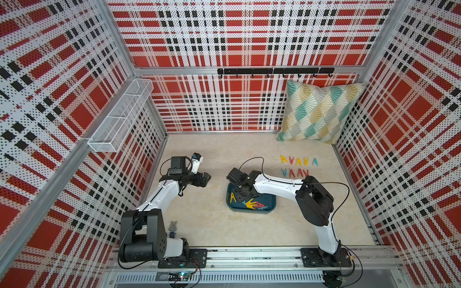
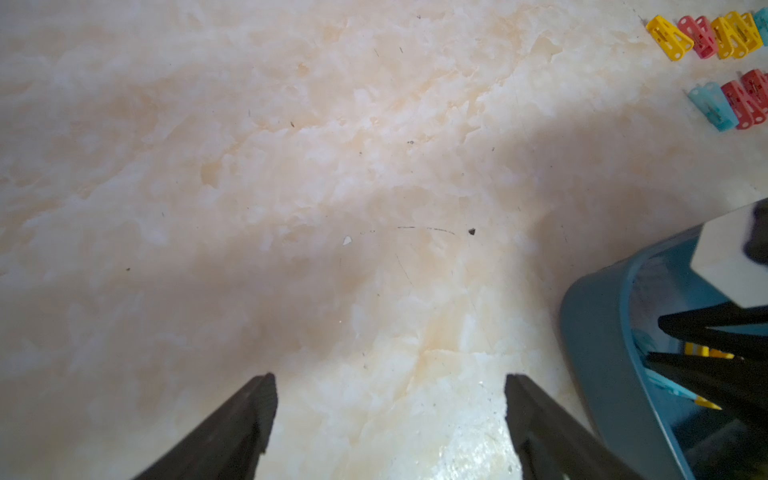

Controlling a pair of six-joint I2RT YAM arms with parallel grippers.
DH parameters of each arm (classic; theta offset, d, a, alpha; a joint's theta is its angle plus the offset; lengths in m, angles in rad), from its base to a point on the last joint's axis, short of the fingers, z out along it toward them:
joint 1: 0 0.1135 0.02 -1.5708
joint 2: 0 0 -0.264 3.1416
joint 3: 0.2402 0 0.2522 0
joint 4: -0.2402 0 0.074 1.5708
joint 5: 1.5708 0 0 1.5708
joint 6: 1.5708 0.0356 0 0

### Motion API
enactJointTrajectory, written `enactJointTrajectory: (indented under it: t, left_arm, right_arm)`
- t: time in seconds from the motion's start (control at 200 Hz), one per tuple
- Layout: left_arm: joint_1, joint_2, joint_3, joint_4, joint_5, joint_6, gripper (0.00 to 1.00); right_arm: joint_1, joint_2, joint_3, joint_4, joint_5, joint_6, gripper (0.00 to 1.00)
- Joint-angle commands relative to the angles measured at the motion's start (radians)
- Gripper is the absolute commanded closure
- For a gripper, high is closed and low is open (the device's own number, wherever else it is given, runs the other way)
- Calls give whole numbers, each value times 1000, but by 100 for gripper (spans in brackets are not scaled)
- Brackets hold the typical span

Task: Take the clothespins out of the storage box
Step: Pick up the clothespin from the storage box.

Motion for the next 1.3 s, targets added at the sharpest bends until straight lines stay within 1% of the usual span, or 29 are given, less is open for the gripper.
enactJointTrajectory:
  t: [0.0, 0.241, 0.321, 0.416, 0.466, 0.566, 0.747, 0.867, 0.902, 1.298]
  left_arm:
    - [11, -16, -7, 8, 16, 3, 9]
    - [11, -19, -8, 9, 19, 3, 9]
    - [11, -19, -8, 9, 20, 3, 9]
    - [12, -20, -8, 9, 22, 3, 9]
    - [12, -19, -9, 8, 22, 3, 9]
    - [12, -20, -9, 9, 23, 2, 9]
    - [12, -21, -9, 8, 27, 3, 9]
    - [11, -23, -8, 9, 28, 3, 9]
    - [11, -22, -8, 8, 29, 3, 9]
    - [11, -24, -9, 6, 30, 2, 8]
  right_arm:
    - [-11, 17, -13, 4, 1, 23, 67]
    - [-11, 47, -24, 20, -4, 28, 68]
    - [-12, 53, -27, 27, -6, 31, 70]
    - [-15, 56, -33, 29, -5, 31, 75]
    - [-15, 52, -36, 32, -2, 31, 80]
    - [-17, 38, -41, 35, 5, 31, 87]
    - [-20, -6, -41, 29, 35, 31, 94]
    - [-23, -42, -39, 26, 44, 31, 96]
    - [-24, -52, -39, 24, 46, 60, 96]
    - [-60, -179, -50, 12, 48, 67, 99]
